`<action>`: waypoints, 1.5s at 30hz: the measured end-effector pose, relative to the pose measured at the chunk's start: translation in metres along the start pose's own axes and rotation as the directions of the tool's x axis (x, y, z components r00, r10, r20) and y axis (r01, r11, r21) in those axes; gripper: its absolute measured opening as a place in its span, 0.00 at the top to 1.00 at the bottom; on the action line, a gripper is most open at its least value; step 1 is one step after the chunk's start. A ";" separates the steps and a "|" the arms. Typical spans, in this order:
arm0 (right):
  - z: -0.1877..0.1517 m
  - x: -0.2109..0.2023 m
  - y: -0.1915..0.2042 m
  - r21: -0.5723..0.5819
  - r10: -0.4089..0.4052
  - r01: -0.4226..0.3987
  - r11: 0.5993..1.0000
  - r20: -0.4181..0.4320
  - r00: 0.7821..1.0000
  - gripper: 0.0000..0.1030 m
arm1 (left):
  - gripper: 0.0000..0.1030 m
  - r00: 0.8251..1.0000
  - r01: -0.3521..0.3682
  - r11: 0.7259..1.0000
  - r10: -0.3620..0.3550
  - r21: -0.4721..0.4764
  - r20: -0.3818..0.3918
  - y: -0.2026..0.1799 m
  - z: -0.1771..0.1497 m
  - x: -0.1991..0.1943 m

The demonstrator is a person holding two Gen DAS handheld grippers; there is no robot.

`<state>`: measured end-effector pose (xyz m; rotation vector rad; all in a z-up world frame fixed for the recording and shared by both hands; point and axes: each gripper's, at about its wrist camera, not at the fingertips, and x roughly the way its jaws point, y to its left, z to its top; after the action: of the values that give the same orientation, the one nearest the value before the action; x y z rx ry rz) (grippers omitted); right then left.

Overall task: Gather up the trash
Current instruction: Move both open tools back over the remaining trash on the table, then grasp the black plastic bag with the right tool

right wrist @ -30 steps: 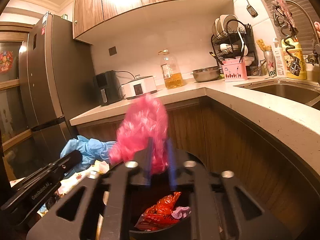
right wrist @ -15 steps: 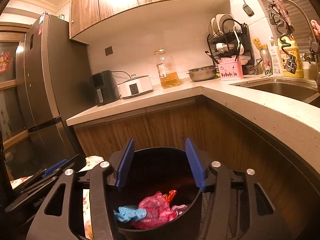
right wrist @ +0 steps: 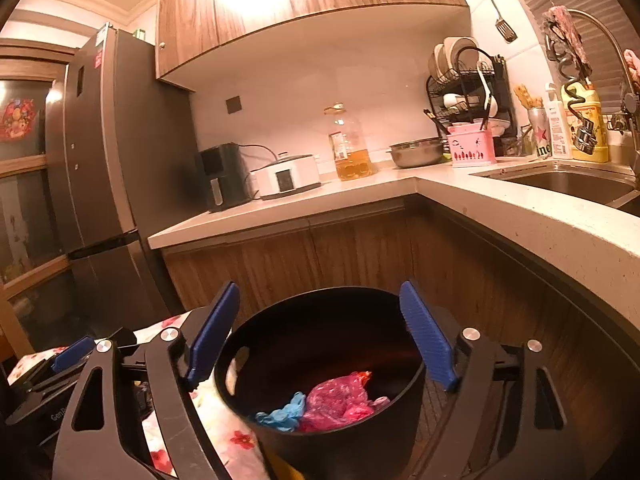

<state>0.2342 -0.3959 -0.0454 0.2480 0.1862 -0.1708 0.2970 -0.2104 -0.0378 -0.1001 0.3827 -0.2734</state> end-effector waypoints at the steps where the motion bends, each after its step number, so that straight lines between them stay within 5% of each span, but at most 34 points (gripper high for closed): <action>1: 0.000 -0.001 0.001 -0.002 0.002 -0.002 1.000 0.002 1.000 0.18 | 0.20 1.000 -0.014 1.000 0.014 0.000 0.001 0.003 0.000 -0.004; 19: -0.017 -0.029 0.060 -0.040 0.100 -0.101 0.994 -0.024 0.995 0.15 | 0.18 0.987 -0.158 0.986 0.160 -0.057 0.028 0.069 -0.008 -0.067; 45: -0.054 -0.018 0.140 -0.104 0.245 -0.257 0.961 -0.117 0.963 0.15 | 0.18 0.927 -0.373 0.914 0.375 -0.163 -0.014 0.191 -0.041 -0.106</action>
<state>0.2342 -0.2451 -0.0617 0.1604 0.2646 0.1058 0.2336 0.0002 -0.0667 -0.1872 0.3985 0.1396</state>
